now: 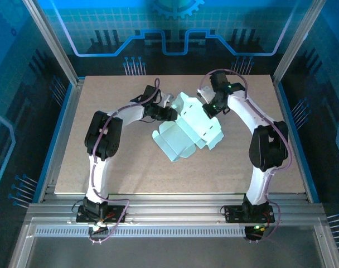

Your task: Fold the paper box

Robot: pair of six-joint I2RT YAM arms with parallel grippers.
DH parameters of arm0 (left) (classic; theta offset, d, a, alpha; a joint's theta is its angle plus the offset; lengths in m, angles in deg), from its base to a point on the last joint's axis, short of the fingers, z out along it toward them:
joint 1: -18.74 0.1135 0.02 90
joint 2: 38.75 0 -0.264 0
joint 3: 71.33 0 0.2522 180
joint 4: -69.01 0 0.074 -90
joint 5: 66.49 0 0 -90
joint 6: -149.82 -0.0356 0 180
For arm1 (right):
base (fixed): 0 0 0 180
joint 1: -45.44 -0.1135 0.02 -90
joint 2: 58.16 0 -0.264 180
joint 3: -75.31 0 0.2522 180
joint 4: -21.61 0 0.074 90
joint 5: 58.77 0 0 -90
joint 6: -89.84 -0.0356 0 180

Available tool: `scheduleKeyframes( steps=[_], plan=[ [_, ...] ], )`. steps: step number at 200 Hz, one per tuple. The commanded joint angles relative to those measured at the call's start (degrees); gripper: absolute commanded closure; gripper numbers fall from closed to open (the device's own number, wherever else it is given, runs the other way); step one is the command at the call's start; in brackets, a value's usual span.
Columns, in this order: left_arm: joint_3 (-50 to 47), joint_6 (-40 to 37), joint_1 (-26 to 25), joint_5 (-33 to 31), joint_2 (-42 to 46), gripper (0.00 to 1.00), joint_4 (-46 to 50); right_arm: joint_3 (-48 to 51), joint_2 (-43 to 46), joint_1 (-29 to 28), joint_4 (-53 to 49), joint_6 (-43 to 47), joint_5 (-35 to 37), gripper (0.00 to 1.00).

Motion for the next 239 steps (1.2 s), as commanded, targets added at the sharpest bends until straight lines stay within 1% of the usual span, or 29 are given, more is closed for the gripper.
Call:
scheduleKeyframes(
  steps=[1, 23, 40, 74, 104, 112, 125, 143, 153, 171, 184, 194, 205, 212, 239],
  plan=[
    [-3.33, 1.4, -1.13, -1.62, 3.92, 0.67, -2.96, -2.08, -1.49, 0.69, -2.26, -2.13, 0.91, 1.0],
    [-5.25, 0.91, -2.09, -3.15, 5.33, 0.68, -5.19, -2.34, -1.91, 0.65, -2.4, -2.76, 0.64, 1.0],
    [-6.04, 0.13, -2.57, -4.52, 5.78, 0.71, -6.29, -2.34, -2.06, 0.63, -2.4, -2.97, 0.6, 1.0],
    [-8.71, -0.56, -3.74, -9.5, 7.99, 0.75, -8.15, -2.6, -2.73, 0.72, -3.01, -3.57, 1.66, 1.0],
    [-11.38, -2.58, -4.93, -11.88, 9.8, 0.79, -11.33, -3.12, -3.45, 0.67, -3.4, -4.16, 1.21, 1.0],
    [-11.35, -3.86, -5.42, -12.4, 9.92, 0.77, -11.43, -3.3, -3.6, 0.65, -3.49, -4.29, 0.97, 1.0],
    [-10.96, -5.74, -6.18, -13.66, 9.64, 0.67, -11.33, -3.4, -3.67, 0.48, -3.48, -4.3, 0.63, 1.0],
    [-9.4, -6.44, -6.44, -14.32, 8.27, 0.66, -10.6, -3.32, -3.63, 0.26, -3.49, -4.3, 0.31, 1.0],
    [-8.56, -6.59, -6.42, -14.23, 7.58, 0.69, -9.9, -3.22, -3.59, 0.29, -3.54, -4.38, 0.37, 1.0],
    [-9.07, -6.68, -6.53, -13.76, 7.56, 0.77, -10.47, -3.06, -3.45, 0.34, -3.58, -4.54, 0.54, 1.0],
    [-9.72, -7.52, -6.87, -14.19, 7.87, 0.85, -10.75, -3.04, -3.4, 0.4, -3.57, -4.72, 0.52, 1.0],
    [-10.4, -8.71, -7.41, -15.2, 8.36, 0.88, -11.12, -3.05, -3.41, 0.42, -3.56, -5.03, 0.54, 1.0],
    [-11.12, -10.14, -8.32, -17.52, 9.1, 0.89, -11.41, -3.2, -3.45, 0.37, -3.42, -5.63, 0.42, 1.0],
    [-11.55, -11.15, -9.19, -19.36, 9.42, 0.92, -11.55, -3.14, -3.4, 0.31, -3.32, -5.99, 0.53, 1.0],
    [-13.4, -14.89, -12.91, -28.19, 10.29, 0.98, -13.4, -2.81, -3.41, -0.25, -2.87, -7.25, 1.73, 1.0]
  ],
)
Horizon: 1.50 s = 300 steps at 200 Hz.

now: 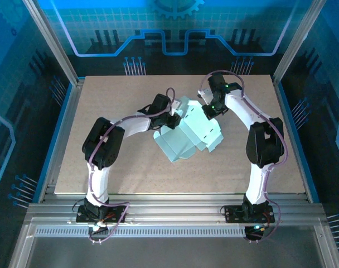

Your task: Fold the paper box

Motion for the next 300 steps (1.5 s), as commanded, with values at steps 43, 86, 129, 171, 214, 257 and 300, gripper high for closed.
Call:
scheduleKeyframes(
  steps=[43, 86, 129, 171, 214, 257, 300],
  plan=[
    [-2.85, -7.61, -7.09, -11.37, 1.66, 0.95, -4.63, -0.16, 0.14, -0.75, 0.43, -3.06, 0.0, 1.0],
    [1.1, -3.85, -6.93, -9.37, -1.75, 0.92, -0.12, 0.24, 0.23, -0.82, 0.87, -3.49, -0.3, 1.0],
    [-3.47, 2.83, -4.08, -3.09, 5.33, 0.81, -4.66, 1.07, 0.84, -0.6, 1.29, -2.57, 0.14, 1.0],
    [-3.03, 11.59, 4.32, 8.44, 4.27, 0.53, -4.01, 1.99, 1.6, -0.51, 1.57, -1.66, -0.53, 1.0],
    [4.07, 11.25, 5.97, 11.03, -1.42, 0.43, 2.41, 1.86, 1.33, -0.65, 1.32, -1.4, -1.5, 1.0],
    [8.48, 12.63, 5.93, 13.75, -6.41, 0.41, 4.07, 1.41, 1.28, -0.68, 1.04, -1.33, -1.52, 1.0],
    [10.88, 13.27, 5.9, 11.54, -8.99, 0.37, 4.86, 1.57, 1.55, -0.74, 0.7, -1.22, -1.43, 1.0]
  ],
)
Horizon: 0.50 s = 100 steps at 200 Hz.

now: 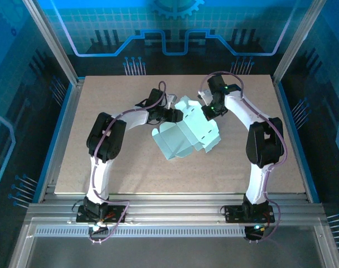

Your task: Fold the paper box

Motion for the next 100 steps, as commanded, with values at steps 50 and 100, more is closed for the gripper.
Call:
scheduleKeyframes(
  steps=[50, 100],
  plan=[
    [2.87, 1.01, 0.03, -1.3, -2.3, 0.33, 2.11, -0.02, 1.48, -0.53, -0.96, 0.83, -1.12, 1.0],
    [2.55, 0.06, 1.02, -5.59, -1.74, 0.17, 3.49, -0.21, 1.22, -0.57, -1.0, 0.83, -1.36, 1.0]
  ],
)
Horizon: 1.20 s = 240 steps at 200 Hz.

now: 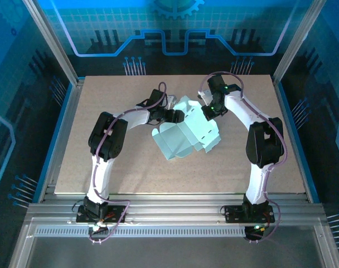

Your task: Fold the paper box

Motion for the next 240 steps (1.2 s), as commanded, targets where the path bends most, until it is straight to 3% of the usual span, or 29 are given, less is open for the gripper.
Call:
scheduleKeyframes(
  steps=[1, 26, 56, 86, 113, 123, 144, 164, 184, 218, 240],
  plan=[
    [1.35, -0.74, 0.98, -2.72, -0.38, 0.17, 1.73, -0.15, 1.19, -0.54, -0.97, 0.81, -1.33, 1.0],
    [1.2, 0.18, 1.02, 1.56, -0.67, 0.27, 0.22, -0.17, 1.02, -0.57, -0.84, 0.73, -1.45, 1.0],
    [0.77, 1.65, 0.58, 5.39, -0.71, 0.56, -2.55, -0.15, 0.75, -0.55, -0.78, 0.54, -1.53, 1.0],
    [-0.3, 0.54, 0.32, 6.01, -0.15, 0.69, -3.88, 0.03, 0.74, -0.54, -0.69, 0.68, -1.39, 1.0],
    [-3.96, -2.46, 0.14, 7.14, 2.2, 0.74, -7.06, 0.15, 0.67, -0.52, -0.6, 0.55, -1.3, 1.0],
    [-5.76, -4.22, -0.09, 6.56, 3.38, 0.82, -8.11, 0.16, 0.62, -0.51, -0.67, 0.46, -1.34, 1.0],
    [-8.68, -7.54, -0.87, 4.31, 5.77, 0.86, -9.11, -0.02, 0.55, -0.45, -0.76, 0.28, -1.52, 1.0],
    [-10.27, -11.21, -2.69, 0.23, 7.59, 0.95, -9.59, -0.34, 0.41, -0.59, -0.86, 0.12, -1.73, 1.0],
    [-11.12, -15.52, -5.51, -5.01, 8.94, 0.98, -8.7, -0.39, 0.26, -0.59, -0.95, -0.45, -1.78, 1.0],
    [-15.23, -21.89, -11.85, -20.24, 11.5, 1.0, -12.75, -0.68, 0.22, -0.58, -0.94, -2.52, -3.37, 1.0],
    [-18.93, -29.67, -15.66, -29.49, 11.93, 1.0, -20.9, -0.82, 0.12, -0.51, -0.95, -3.76, -4.76, 1.0]
  ],
)
